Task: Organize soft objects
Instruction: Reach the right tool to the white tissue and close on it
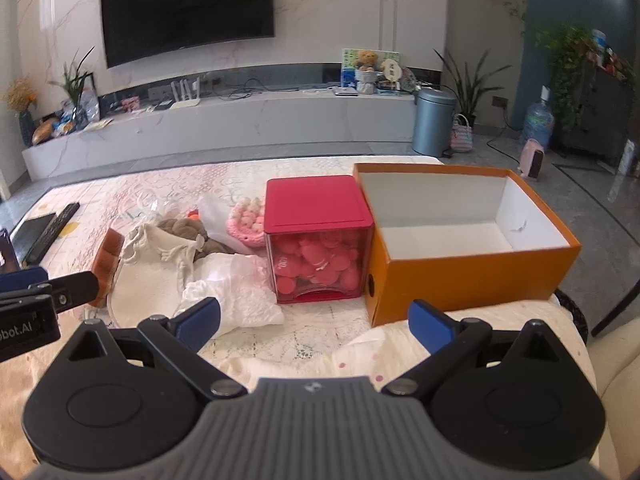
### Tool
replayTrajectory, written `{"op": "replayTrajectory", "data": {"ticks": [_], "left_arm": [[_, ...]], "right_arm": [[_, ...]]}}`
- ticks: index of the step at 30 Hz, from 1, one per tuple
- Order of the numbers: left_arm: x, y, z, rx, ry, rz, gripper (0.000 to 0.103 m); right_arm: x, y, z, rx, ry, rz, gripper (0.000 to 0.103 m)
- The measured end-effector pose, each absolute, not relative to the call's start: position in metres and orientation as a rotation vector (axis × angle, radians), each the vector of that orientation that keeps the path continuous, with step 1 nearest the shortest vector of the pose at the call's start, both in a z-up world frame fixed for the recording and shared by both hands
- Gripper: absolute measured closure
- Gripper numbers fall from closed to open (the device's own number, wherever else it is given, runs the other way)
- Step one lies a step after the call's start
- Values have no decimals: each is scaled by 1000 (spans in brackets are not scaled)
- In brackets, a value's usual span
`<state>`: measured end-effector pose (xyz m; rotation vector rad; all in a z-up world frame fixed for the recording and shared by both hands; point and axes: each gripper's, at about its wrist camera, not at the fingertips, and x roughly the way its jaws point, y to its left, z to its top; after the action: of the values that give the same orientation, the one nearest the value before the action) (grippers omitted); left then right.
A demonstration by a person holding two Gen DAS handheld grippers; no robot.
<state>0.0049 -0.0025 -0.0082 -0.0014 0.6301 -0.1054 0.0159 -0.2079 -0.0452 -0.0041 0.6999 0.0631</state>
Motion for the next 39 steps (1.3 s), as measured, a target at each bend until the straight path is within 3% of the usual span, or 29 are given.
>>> {"op": "replayTrajectory", "data": {"ticks": [3, 5, 8, 11, 15, 26, 37, 39], "left_arm": [[16, 4, -12, 16, 659, -134, 31], [27, 12, -18, 22, 692, -137, 32], [46, 25, -28, 20, 753, -157, 32], [68, 37, -38, 46, 793, -152, 31], [100, 55, -53, 85, 827, -157, 29], [174, 84, -90, 94, 864, -315, 29], [196, 81, -109, 134, 873, -375, 29], [195, 79, -111, 137, 877, -379, 35]], "right_arm": [[30, -203, -49, -5, 738, 116, 27], [42, -199, -53, -7, 764, 151, 30], [64, -191, -61, -5, 812, 203, 30], [87, -182, -72, 10, 865, 239, 19], [118, -168, -87, 20, 936, 257, 13], [184, -133, -142, -37, 1074, 286, 7], [198, -121, -171, -7, 1119, 305, 8], [198, -119, -178, -7, 1121, 309, 16]]}}
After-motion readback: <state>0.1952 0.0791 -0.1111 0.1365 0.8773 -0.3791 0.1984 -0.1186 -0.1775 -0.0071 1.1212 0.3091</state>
